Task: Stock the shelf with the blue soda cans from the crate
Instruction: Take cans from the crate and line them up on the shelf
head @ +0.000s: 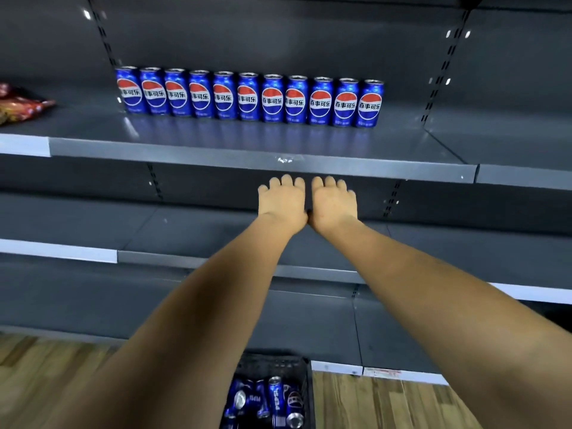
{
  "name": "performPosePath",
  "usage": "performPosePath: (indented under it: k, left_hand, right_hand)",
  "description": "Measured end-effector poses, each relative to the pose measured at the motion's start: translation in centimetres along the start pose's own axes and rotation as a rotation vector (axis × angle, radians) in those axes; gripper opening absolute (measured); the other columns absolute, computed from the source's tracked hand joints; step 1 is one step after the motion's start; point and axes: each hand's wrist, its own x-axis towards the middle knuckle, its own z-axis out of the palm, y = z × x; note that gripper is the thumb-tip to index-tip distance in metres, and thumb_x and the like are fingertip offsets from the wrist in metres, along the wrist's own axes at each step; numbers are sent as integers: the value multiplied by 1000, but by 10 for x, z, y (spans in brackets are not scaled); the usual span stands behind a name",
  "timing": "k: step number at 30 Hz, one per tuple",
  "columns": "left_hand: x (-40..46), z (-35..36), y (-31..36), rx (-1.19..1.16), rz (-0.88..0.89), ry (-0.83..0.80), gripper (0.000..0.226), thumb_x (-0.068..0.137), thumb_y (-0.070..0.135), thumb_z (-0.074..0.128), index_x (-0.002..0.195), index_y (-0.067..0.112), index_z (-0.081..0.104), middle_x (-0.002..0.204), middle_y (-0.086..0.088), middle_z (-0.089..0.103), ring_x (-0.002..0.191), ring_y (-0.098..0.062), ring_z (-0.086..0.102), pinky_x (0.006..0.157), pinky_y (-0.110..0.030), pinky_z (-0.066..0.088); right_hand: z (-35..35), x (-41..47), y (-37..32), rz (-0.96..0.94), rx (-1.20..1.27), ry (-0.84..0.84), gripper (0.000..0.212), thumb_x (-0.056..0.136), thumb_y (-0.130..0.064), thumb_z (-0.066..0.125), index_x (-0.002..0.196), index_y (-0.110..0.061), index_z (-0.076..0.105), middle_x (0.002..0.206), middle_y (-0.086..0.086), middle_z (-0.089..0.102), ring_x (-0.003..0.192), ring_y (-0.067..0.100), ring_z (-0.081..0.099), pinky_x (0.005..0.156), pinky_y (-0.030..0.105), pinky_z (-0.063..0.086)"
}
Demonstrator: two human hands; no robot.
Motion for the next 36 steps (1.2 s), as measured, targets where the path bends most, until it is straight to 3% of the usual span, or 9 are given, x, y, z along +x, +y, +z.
performPosePath:
  k: [16, 23, 31, 36]
  left_hand:
    - [-84, 76, 19, 58, -53, -170, 50, 92, 29, 46, 136, 10, 30, 136, -12, 39, 125, -31, 37, 100, -46, 32]
    - [-111, 103, -6, 70, -39, -195, 49, 93, 27, 42, 137, 10, 28, 137, -11, 37, 125, -30, 36, 102, -45, 31]
    - [-152, 159, -60, 9, -18, -296, 64, 91, 28, 44, 144, 8, 15, 144, -14, 27, 129, -31, 30, 103, -45, 29]
    - [-184, 202, -82, -21, 0, -361, 74, 88, 25, 46, 148, 8, 6, 150, -12, 16, 134, -31, 22, 106, -45, 27]
  right_hand:
    - [72, -77, 5, -183, 15, -206, 48, 88, -24, 54, 130, -8, 37, 131, 11, 46, 122, 29, 41, 94, 36, 37]
    - [92, -96, -24, -235, 7, -233, 42, 91, -23, 49, 128, -9, 39, 131, 10, 46, 122, 29, 40, 95, 36, 36]
    - [151, -128, -84, -187, -11, -340, 67, 86, -29, 56, 142, -9, 24, 140, 11, 36, 127, 30, 33, 102, 39, 31]
    - [194, -155, -110, -170, -44, -398, 66, 89, -28, 50, 144, -11, 19, 147, 10, 27, 134, 30, 23, 111, 47, 22]
